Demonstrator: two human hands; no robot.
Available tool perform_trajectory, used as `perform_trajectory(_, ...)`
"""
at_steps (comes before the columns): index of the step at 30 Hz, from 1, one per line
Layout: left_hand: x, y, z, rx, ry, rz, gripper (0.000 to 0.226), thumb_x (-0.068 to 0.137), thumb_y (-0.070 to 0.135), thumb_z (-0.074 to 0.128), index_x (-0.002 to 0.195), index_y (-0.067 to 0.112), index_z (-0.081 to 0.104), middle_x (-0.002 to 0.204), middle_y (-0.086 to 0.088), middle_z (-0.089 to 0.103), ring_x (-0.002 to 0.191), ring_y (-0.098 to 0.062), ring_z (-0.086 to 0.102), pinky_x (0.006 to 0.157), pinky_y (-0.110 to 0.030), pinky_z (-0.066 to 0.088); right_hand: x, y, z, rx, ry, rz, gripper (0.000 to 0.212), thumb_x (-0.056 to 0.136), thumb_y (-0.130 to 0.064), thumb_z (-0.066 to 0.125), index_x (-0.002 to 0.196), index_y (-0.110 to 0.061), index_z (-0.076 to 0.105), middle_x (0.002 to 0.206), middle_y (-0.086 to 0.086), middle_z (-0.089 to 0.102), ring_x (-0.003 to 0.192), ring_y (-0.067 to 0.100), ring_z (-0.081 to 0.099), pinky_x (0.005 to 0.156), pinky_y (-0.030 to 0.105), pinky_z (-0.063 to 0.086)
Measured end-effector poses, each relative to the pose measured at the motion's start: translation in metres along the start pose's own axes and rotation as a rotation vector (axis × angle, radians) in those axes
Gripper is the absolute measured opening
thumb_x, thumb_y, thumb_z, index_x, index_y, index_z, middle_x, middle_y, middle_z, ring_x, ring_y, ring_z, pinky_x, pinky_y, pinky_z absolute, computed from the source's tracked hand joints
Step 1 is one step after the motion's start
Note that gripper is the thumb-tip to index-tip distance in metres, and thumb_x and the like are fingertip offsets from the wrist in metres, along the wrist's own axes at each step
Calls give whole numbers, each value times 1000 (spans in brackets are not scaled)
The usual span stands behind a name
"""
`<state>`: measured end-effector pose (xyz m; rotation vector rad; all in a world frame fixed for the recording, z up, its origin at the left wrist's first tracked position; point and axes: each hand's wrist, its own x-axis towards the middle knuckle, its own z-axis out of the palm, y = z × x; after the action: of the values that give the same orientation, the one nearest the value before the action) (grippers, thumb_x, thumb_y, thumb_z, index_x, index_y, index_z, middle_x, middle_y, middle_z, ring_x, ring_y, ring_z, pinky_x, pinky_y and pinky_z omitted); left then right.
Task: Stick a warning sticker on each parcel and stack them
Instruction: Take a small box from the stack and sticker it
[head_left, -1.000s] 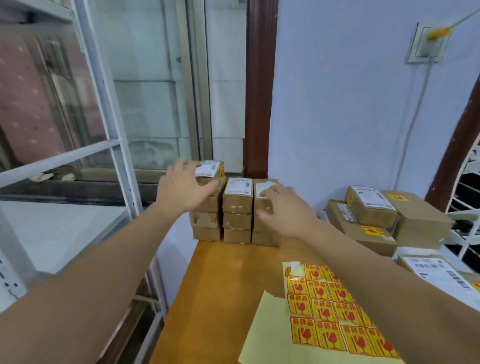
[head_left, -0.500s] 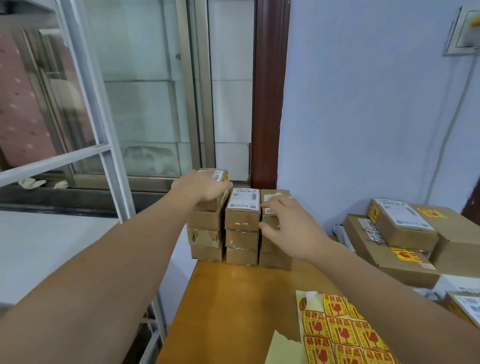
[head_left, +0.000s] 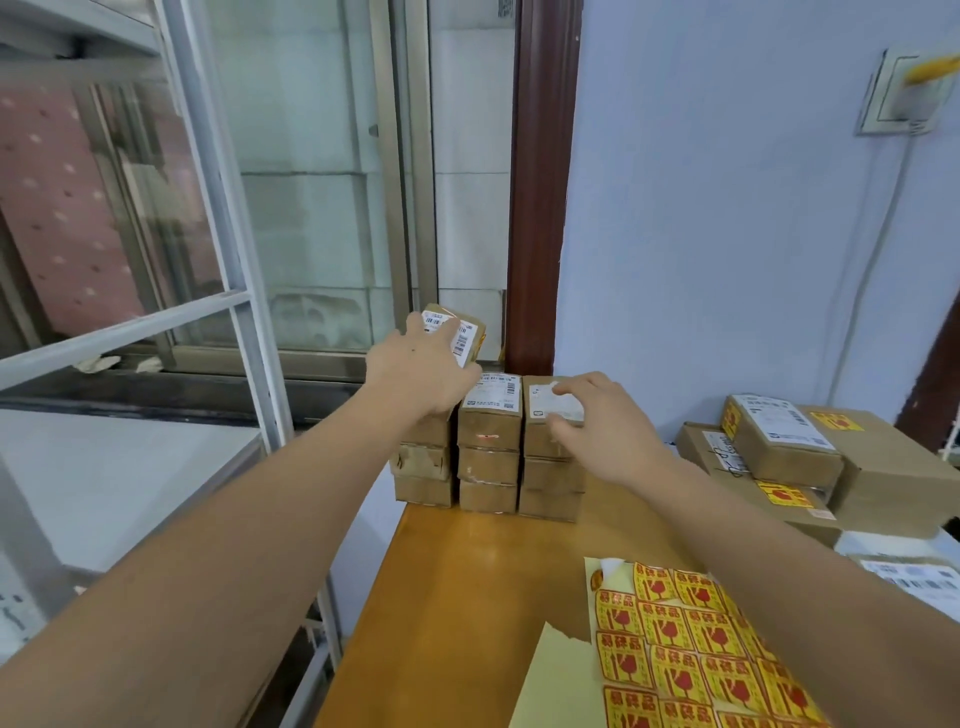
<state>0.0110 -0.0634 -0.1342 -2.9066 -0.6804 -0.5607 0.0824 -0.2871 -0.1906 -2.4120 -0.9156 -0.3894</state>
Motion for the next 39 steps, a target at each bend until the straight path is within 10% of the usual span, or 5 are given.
perform_trajectory(15,-103,-18,-3,38,66,51,72,95,64,39,159,38,19,165,-8,17,125,-32,47,89,-42,47,55,-6,34,115,-216,452,103,75,-88,45,155,-25,32,153,8,26,125,34,54,109,49,41)
perform_trajectory(39,-161,-7,1,-68,38,59,76,92,65,43,159,43,16,166,-5,10,125,-32,44,97,-45,43,-22,-6,1,113,50,370,81,86,-76,42,153,-32,30,144,9,44,120,33,56,88,42,49)
